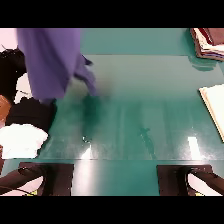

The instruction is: Fold the shirts.

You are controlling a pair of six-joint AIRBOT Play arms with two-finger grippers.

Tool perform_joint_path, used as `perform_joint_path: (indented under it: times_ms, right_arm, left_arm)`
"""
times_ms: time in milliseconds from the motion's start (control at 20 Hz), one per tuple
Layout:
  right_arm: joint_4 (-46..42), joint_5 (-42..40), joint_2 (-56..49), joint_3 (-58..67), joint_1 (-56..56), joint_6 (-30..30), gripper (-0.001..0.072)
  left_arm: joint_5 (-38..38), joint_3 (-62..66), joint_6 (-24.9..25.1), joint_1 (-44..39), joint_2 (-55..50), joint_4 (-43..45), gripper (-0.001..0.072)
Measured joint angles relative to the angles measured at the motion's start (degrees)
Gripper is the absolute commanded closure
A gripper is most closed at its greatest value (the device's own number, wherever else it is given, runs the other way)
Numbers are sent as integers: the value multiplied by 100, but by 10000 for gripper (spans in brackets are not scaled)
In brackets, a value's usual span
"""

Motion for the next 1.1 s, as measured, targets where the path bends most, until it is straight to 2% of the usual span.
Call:
perform_joint_path:
  times_ms: [150, 200, 250, 300, 450, 600, 850, 950, 1100]
  right_arm:
    - [4, 166, 2, 111, 0, -4, 696]
    - [4, 247, 2, 131, 0, -7, 696]
    - [7, 310, 0, 144, 0, -7, 696]
    - [7, 365, 2, 155, 0, -11, 696]
    - [7, 509, 0, 173, 0, -13, 696]
    - [9, 610, 2, 173, 0, -13, 696]
    - [7, 756, 2, 170, 0, -13, 696]
    - [7, 785, 0, 170, 0, -13, 696]
    - [7, 811, -37, 170, 0, -13, 696]
  left_arm:
    - [-136, -822, -133, -1187, -11, -76, 683]
    - [-133, -1132, -184, -1587, -83, -190, 576]
    - [-96, -1394, -210, -1928, -173, -339, 217]
    - [33, -1624, -219, -2256, -271, -520, 82]
    - [350, -1989, -192, -2798, -514, -717, 88]
    - [450, -2100, -177, -2564, -614, -378, 98]
    - [138, -2634, -367, -745, -686, -271, 106]
    - [214, -3178, -315, 13, -697, -907, 106]
    - [654, -4035, 168, 713, -785, -2079, 105]
